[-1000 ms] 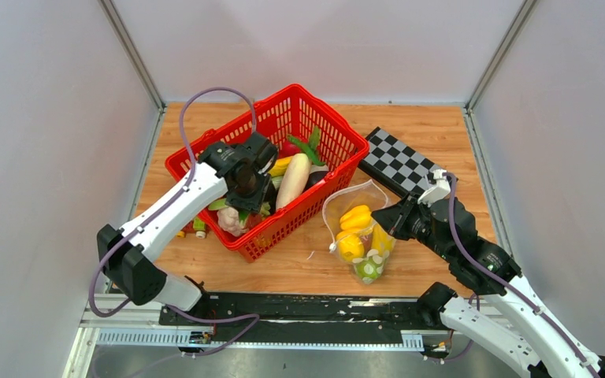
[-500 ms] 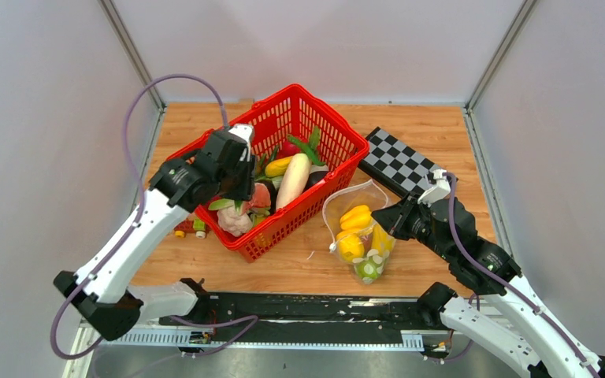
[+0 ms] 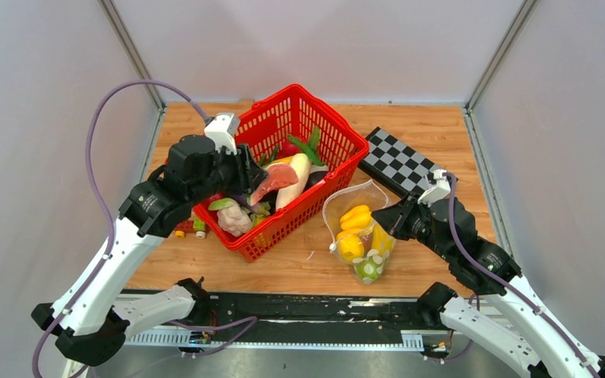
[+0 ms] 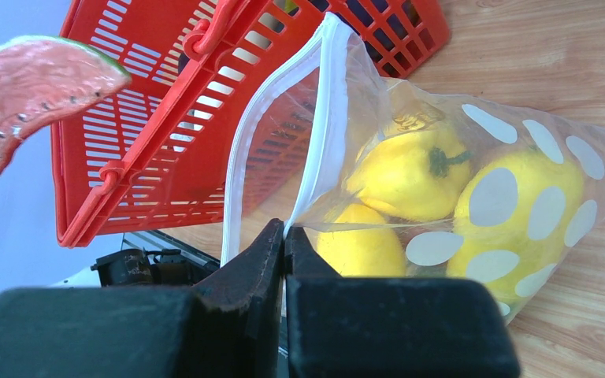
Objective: Place the food in the zip-top bag and seal the zipper
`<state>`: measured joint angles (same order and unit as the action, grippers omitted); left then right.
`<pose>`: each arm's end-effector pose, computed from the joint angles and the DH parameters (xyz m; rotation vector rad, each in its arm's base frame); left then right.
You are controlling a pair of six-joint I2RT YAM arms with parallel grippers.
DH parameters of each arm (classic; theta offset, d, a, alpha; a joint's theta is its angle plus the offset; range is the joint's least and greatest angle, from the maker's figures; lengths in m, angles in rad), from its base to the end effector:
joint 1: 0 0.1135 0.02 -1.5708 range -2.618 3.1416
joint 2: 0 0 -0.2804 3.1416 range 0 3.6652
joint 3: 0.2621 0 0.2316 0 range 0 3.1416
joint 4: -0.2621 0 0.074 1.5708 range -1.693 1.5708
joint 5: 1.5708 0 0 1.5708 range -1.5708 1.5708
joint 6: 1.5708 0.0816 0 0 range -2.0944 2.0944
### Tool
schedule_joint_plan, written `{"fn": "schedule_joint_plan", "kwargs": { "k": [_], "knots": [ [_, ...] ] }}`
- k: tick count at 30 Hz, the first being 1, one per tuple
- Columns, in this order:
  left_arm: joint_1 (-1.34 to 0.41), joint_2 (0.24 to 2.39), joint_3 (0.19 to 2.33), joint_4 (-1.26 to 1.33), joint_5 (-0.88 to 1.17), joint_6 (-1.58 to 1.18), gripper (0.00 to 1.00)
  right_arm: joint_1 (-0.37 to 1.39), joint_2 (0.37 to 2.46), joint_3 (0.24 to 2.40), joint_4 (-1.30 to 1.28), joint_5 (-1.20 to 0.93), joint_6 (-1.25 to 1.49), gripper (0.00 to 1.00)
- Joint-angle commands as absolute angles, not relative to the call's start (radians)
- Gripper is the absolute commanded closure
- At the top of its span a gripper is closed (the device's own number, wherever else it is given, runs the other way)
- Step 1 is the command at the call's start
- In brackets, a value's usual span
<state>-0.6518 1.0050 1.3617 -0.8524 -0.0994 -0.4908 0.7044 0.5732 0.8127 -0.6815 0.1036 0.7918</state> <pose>0.1598 -0.1118 0.4107 0.1077 2.1163 -0.5941 0.1028 0.0763 0.3106 0.1617 2.1086 0.8299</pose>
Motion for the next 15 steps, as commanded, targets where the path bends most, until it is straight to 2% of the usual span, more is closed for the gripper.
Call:
{"fn": "schedule_joint_plan", "kwargs": {
  "k": [1,7,15],
  "knots": [
    [-0.653,1.000,1.353,-0.604,0.154,-0.540,1.00,0.708,0.565,0.854,-0.653,0.102,0.783,0.98],
    [-0.681,1.029,1.323,-0.524,0.268,-0.544,1.00,0.707,0.558,0.855,-0.644,0.096,0.782,0.98],
    [-0.829,1.112,1.278,-0.419,0.260,-0.542,1.00,0.708,0.562,0.852,-0.615,0.077,0.785,0.98]
  ]
}}
